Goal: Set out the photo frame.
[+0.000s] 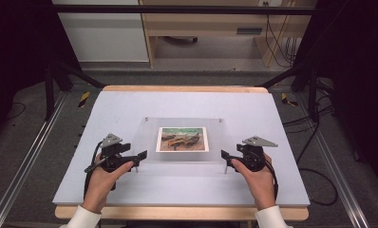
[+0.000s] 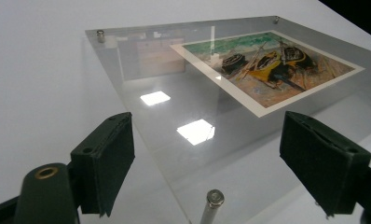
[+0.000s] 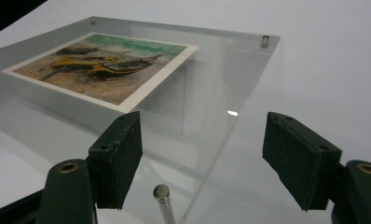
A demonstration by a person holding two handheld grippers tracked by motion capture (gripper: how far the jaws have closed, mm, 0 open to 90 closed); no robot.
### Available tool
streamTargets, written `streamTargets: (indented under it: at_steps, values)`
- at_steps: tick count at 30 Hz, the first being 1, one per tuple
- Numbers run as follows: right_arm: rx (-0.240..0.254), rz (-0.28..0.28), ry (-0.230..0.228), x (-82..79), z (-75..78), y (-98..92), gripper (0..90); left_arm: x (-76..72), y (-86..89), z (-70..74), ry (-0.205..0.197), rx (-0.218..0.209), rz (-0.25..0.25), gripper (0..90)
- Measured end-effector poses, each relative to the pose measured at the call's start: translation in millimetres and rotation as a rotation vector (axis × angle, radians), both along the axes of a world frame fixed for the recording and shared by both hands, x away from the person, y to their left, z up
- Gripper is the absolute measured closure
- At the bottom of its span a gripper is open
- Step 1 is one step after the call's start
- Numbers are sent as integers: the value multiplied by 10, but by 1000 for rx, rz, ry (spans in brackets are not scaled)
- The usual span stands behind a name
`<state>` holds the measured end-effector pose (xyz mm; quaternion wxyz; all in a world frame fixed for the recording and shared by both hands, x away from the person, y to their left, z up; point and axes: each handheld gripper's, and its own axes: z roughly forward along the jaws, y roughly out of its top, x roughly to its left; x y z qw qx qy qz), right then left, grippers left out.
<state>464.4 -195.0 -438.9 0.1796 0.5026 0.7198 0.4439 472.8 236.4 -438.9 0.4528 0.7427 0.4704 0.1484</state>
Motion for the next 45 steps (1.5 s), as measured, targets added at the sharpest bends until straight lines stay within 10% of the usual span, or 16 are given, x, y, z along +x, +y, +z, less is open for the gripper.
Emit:
streamTargets:
  at_steps: [9, 23, 45]
  values:
    - [35, 9, 38, 28, -78, -12, 273, 4, -39, -63, 28, -9, -15, 183]
    - [155, 41, 105, 47, -144, 6, 258, 64, 45, -181, 184, -194, -29, 164]
    - [275, 80, 194, 90, -232, 25, 210, 74, 50, -203, 169, -200, -29, 168]
